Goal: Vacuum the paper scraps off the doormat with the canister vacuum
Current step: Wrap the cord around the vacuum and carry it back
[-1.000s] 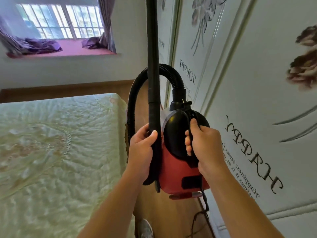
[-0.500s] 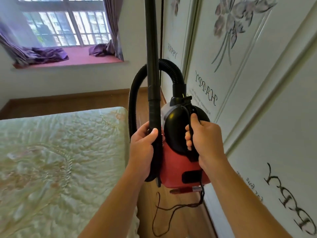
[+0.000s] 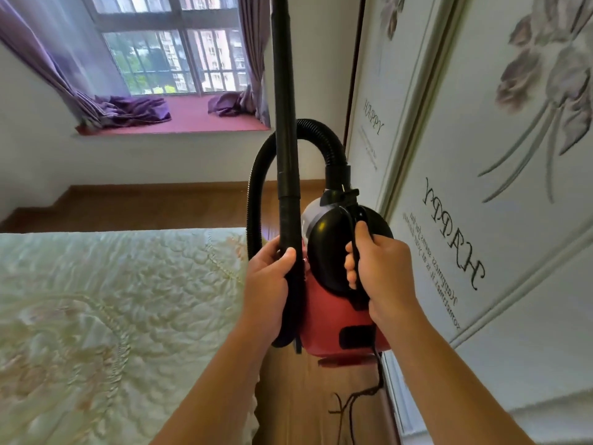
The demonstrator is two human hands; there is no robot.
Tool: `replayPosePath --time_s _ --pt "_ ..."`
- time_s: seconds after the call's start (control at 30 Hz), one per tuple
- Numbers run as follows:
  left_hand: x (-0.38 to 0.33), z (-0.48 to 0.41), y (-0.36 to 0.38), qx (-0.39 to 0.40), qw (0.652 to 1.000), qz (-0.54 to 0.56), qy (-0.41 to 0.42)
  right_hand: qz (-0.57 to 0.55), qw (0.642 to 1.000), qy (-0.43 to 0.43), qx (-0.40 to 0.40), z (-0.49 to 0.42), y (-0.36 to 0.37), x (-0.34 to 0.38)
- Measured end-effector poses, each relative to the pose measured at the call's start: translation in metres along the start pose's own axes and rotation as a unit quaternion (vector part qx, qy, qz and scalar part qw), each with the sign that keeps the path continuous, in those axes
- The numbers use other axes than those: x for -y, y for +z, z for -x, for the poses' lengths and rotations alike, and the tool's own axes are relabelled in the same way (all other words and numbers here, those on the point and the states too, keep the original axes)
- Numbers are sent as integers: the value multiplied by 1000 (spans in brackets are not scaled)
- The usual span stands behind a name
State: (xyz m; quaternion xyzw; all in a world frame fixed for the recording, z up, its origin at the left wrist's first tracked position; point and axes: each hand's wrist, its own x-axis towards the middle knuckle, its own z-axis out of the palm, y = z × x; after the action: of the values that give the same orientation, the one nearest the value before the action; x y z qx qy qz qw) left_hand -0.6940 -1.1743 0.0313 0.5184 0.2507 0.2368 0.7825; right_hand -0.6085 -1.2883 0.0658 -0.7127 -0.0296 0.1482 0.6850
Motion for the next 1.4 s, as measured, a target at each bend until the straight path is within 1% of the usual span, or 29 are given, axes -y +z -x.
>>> replayPosePath --time_s 0.13,0.3,0.57,0.67,0.83,1.0,1.17,1.4 --pt "-10 -65 16 -14 1000 16 4 24 1000 -12 14 -70 21 20" --pt "-21 -145 17 -20 999 32 10 38 999 -18 23 -140 60 38" --pt "-45 -289 -12 12 999 47 13 41 999 -29 -2 -248 148 54" --pt "-60 -344 -21 41 998 49 8 35 999 -33 -14 -284 181 65" --pt "-80 -417 -27 64 997 52 11 13 998 -40 -42 -338 220 80" --pt "-90 -477 -23 83 995 57 11 10 998 -46 -48 -393 244 87" --pt "-85 -538 -8 75 996 38 3 -5 998 -34 -48 -458 255 81" --pt "-69 -646 39 26 999 -2 -21 -17 999 -17 -23 -580 258 76"
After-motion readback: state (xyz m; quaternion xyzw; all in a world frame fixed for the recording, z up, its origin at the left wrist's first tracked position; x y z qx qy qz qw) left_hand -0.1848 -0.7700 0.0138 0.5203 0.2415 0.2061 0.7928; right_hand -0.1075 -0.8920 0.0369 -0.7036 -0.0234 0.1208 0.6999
